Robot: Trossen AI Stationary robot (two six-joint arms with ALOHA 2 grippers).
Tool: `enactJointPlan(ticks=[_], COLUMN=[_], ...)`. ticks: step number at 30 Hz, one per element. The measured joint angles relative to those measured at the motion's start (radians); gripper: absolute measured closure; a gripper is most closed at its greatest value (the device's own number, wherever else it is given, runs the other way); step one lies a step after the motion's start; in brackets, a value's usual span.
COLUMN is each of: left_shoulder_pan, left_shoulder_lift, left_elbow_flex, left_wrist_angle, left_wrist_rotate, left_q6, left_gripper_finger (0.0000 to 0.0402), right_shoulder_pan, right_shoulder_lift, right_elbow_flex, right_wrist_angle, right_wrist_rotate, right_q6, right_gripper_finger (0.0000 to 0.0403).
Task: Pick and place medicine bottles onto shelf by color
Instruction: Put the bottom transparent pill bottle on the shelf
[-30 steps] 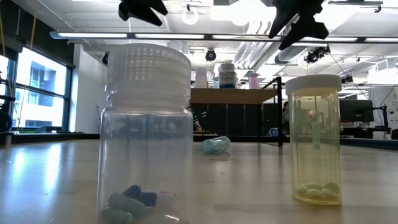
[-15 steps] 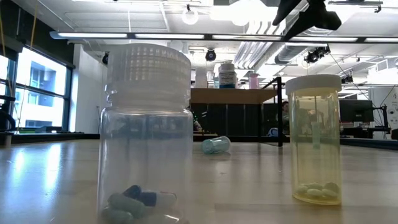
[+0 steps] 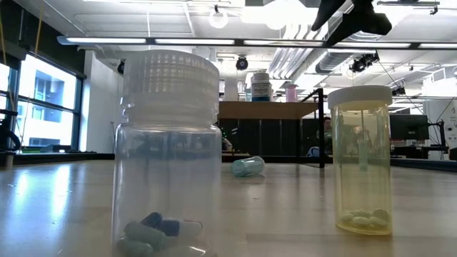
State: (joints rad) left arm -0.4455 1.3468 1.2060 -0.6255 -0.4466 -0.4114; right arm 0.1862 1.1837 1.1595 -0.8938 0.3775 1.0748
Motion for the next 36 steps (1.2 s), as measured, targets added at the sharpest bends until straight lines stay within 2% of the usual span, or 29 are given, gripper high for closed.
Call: enactJointPlan(ticks=[5,13,24,36], left_shoulder_pan=[-0.054,-0.091,-0.108,-0.109], left_shoulder_lift=[0.058,0.166,0.306,0.449], left_elbow_flex=[0.000,0.000,0.000,0.000], left_wrist_angle=[0.023,0.186,0.351,0.533], left_wrist_rotate=[-0.010,-0.011,-0.003,0.055], left_q6=[-0.008,-0.033,0.026,0.045], left_gripper_finger=[0.0167,0.0167,0.0167,0.0167], right_shoulder_pan=[0.000,0.000,0.000,0.000], right_shoulder_lift=[0.017,0.025,0.029,0.028], right_elbow_flex=[0.000,0.000,0.000,0.000], right_wrist_angle=[-0.005,0.000,0.001,0.000], right_wrist_rotate=[-0.011,-0.045,-0.052,-0.051], right_q6=[-0.027,-0.033,-0.062,-0.066], right_gripper_finger=[0.0208,0.0208,0.0208,0.0208])
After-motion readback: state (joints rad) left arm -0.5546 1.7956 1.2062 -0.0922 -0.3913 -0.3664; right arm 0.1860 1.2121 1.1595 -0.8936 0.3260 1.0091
